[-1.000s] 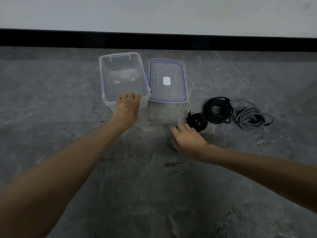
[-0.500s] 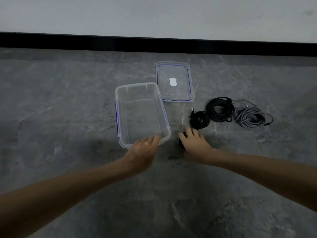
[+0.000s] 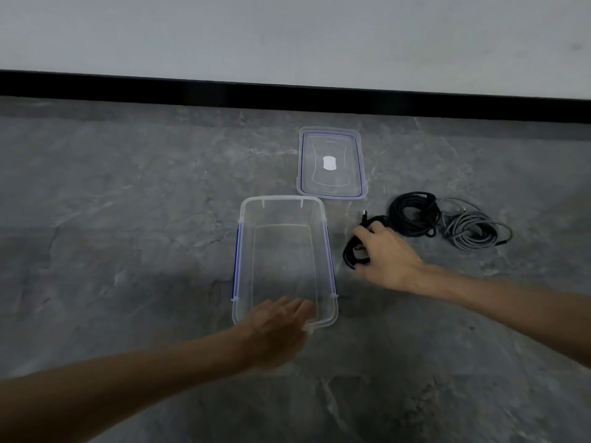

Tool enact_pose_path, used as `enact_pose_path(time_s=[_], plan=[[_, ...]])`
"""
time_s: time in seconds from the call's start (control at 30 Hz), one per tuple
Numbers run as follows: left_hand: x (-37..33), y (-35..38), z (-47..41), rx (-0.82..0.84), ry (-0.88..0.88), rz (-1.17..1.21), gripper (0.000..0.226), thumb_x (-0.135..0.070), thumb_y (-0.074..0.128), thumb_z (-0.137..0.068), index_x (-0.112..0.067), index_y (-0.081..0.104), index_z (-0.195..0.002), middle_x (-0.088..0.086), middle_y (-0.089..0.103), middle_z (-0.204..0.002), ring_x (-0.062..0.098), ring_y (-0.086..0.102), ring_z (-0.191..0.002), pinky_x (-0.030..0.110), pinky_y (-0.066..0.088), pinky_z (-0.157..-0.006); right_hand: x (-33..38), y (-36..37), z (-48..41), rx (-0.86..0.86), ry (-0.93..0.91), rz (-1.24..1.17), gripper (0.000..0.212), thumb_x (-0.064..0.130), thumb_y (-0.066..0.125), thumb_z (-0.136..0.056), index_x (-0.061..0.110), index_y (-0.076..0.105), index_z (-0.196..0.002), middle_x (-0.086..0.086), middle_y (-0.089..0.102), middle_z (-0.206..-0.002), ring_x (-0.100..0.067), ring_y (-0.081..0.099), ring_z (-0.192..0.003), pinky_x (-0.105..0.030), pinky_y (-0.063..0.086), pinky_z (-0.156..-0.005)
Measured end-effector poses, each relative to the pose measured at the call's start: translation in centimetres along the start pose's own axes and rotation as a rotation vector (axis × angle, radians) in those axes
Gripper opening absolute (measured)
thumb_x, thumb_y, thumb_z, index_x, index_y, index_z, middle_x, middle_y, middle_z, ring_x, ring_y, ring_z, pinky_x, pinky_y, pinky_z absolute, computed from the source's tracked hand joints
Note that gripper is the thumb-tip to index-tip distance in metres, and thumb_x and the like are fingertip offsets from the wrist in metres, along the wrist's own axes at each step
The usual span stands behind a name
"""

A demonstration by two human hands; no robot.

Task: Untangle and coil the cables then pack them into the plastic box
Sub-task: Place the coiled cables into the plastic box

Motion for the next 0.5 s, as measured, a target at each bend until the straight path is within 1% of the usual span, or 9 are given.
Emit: enact_pose_path(time_s=[0.07,0.13,0.2,0.27,0.33,0.4,0.47,0.5], plan=[[1.1,-1.0,-0.7,-0.103,0.038,-0.036,0.03,-0.03,0.038,-0.099,-0.014,0.046,-0.124,0.005,0.056,-0.117,0.021,0.055,-0.103,0.037,0.048,-0.087,0.9,-2.4,-0.3,-0.111,-0.035,-0.037,0.053,0.03,0.07,-0.077,0.017,0.048,-0.124,-0.011,0.049,-0.115,-0.033,0.052,-0.106,-0.039,0.051,-0.082],[2.7,-2.4,-1.7,-0.169,-0.008,0.009,0.03,-0.029,0.037,-0.1,-0.014,0.046,-0.124,0.006,0.056,-0.116,0.021,0.054,-0.103,0.035,0.046,-0.087,2.6,-4.4,-0.9,-0.189,-0.104,-0.081,0.053,0.028,0.07,-0.077,0.017,0.049,-0.125,-0.011,0.051,-0.117,-0.031,0.053,-0.107,-0.039,0.051,-0.084],[4.2,-3.5,-3.0,-0.236,-0.04,0.023,0.037,-0.028,0.034,-0.098,-0.009,0.05,-0.125,0.009,0.057,-0.115,0.025,0.055,-0.106,0.033,0.042,-0.087,4.7,-5.4,-2.0,-0.216,-0.182,-0.126,0.055,0.028,0.07,-0.077,0.018,0.047,-0.127,-0.01,0.05,-0.117,-0.029,0.051,-0.108,-0.041,0.051,-0.085],[5.6,-4.3,-4.2,-0.295,-0.087,0.018,0.042,-0.026,0.035,-0.094,-0.003,0.051,-0.125,0.014,0.058,-0.117,0.031,0.057,-0.108,0.032,0.039,-0.088,6.9,-5.0,-3.3,-0.19,-0.212,-0.161,0.059,0.028,0.071,-0.078,0.016,0.044,-0.128,-0.011,0.05,-0.117,-0.029,0.051,-0.107,-0.04,0.051,-0.083],[6.8,-5.0,-5.1,-0.293,-0.258,0.114,0.038,-0.016,0.043,-0.097,-0.003,0.044,-0.132,0.015,0.052,-0.127,0.032,0.053,-0.115,0.035,0.039,-0.092,8.7,-3.6,-4.7,-0.13,-0.191,-0.198,0.062,0.028,0.073,-0.079,0.012,0.04,-0.129,-0.012,0.051,-0.118,-0.028,0.053,-0.105,-0.036,0.05,-0.081],[7.4,-5.6,-5.9,-0.287,-0.39,0.224,0.04,-0.009,0.044,-0.097,-0.003,0.039,-0.136,0.017,0.05,-0.131,0.034,0.051,-0.116,0.039,0.039,-0.094,9.8,-1.7,-5.9,-0.064,-0.131,-0.27,0.065,0.029,0.074,-0.08,0.008,0.038,-0.129,-0.014,0.052,-0.12,-0.029,0.055,-0.107,-0.036,0.051,-0.082],[7.9,-5.5,-6.5,-0.25,-0.434,0.253,0.045,-0.006,0.044,-0.096,-0.002,0.035,-0.139,0.019,0.047,-0.136,0.037,0.05,-0.118,0.042,0.039,-0.096,10.3,0.1,-7.1,-0.017,-0.058,-0.329,0.066,0.029,0.075,-0.08,0.006,0.037,-0.129,-0.013,0.052,-0.119,-0.028,0.055,-0.107,-0.033,0.05,-0.081],[8.1,-5.3,-6.7,-0.211,-0.421,0.25,0.052,-0.006,0.047,-0.095,-0.002,0.03,-0.144,0.018,0.043,-0.142,0.036,0.048,-0.123,0.041,0.038,-0.099,10.3,0.9,-7.6,-0.005,-0.037,-0.348,0.064,0.027,0.074,-0.08,0.005,0.038,-0.128,-0.01,0.052,-0.115,-0.027,0.055,-0.104,-0.03,0.046,-0.077]])
Point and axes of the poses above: each hand's wrist, its own z-axis away from the middle knuckle, its own y-axis out of the palm, x = y × z, the point moved 1 cm from there along -z, towards the middle knuckle
